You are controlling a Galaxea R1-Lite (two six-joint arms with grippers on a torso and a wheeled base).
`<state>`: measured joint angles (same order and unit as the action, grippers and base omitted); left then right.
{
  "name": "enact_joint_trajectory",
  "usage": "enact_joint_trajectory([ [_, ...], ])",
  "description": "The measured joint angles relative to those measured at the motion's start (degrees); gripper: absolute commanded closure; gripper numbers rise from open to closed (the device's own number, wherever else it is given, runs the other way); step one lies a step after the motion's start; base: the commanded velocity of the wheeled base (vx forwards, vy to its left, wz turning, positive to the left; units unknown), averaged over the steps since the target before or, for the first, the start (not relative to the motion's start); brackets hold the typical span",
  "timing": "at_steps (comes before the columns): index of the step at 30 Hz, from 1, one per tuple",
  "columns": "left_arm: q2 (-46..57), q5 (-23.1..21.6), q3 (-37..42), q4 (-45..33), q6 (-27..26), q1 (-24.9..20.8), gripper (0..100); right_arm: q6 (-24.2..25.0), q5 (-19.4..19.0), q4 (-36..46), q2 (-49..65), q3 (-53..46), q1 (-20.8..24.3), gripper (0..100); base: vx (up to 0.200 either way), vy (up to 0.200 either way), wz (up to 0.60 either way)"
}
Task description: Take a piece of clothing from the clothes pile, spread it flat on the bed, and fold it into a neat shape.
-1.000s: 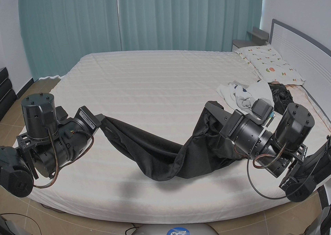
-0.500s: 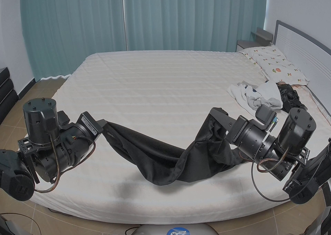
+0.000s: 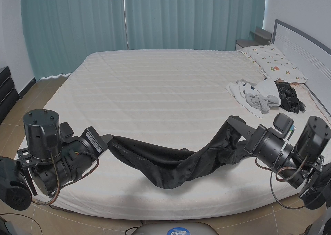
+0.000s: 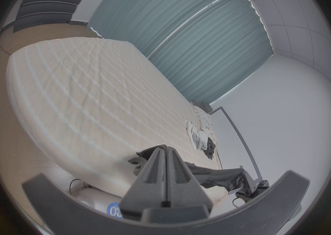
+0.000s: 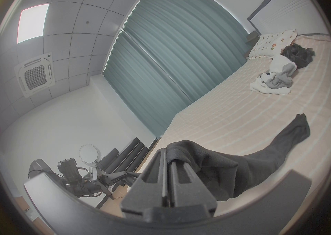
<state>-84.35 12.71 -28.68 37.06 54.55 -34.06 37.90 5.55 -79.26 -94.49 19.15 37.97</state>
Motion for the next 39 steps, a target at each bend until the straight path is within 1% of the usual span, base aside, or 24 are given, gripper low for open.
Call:
enact_joint_trajectory([
  [5,3.80,0.17,-0.74,-4.33,0.02,-1.51,100,-0.38,4.22,2.71,5.55,-1.46,2.66,100,-0.200,0.000,0.00],
  [8,6.40,0.22,-1.00,-5.69,0.05,-1.99,100,-0.65,5.86,5.21,9.48,-1.55,4.67,100,-0.200,0.000,0.00],
  [13,11.09,0.26,-2.51,-10.30,0.07,-2.49,100,-1.43,7.03,9.44,17.24,0.20,6.62,100,-0.200,0.000,0.00],
  [17,14.03,0.34,-7.56,-14.92,0.10,-2.56,100,-1.89,7.36,11.65,22.22,5.84,6.27,100,-0.050,0.000,0.00],
  [21,15.71,0.63,-13.54,-18.35,0.10,-2.12,100,-2.05,7.20,15.06,24.89,14.34,3.89,100,0.000,0.000,0.00],
  [23,15.96,0.78,-15.88,-19.41,0.10,-1.71,100,-1.99,6.83,17.85,25.37,18.85,1.94,100,0.000,0.000,0.00],
  [26,15.41,0.91,-18.36,-20.44,0.35,-0.85,100,-1.61,5.49,23.08,25.09,25.27,-1.79,100,0.000,0.000,0.00],
  [27,14.88,0.89,-19.16,-20.72,0.68,-0.45,100,-1.48,4.61,24.58,24.56,27.54,-3.67,100,0.000,0.000,0.00],
  [30,12.98,0.77,-20.59,-21.22,1.74,0.44,100,-1.17,2.99,27.48,21.98,32.44,-8.05,100,0.000,0.000,0.00],
  [34,9.19,0.50,-22.42,-21.49,3.08,1.65,100,-1.01,1.69,28.86,15.77,39.42,-12.65,100,0.050,0.000,0.00],
  [39,5.72,-0.10,-24.28,-21.60,3.77,2.67,100,-0.98,0.66,28.99,9.59,42.31,-14.60,100,0.200,0.000,0.00],
])
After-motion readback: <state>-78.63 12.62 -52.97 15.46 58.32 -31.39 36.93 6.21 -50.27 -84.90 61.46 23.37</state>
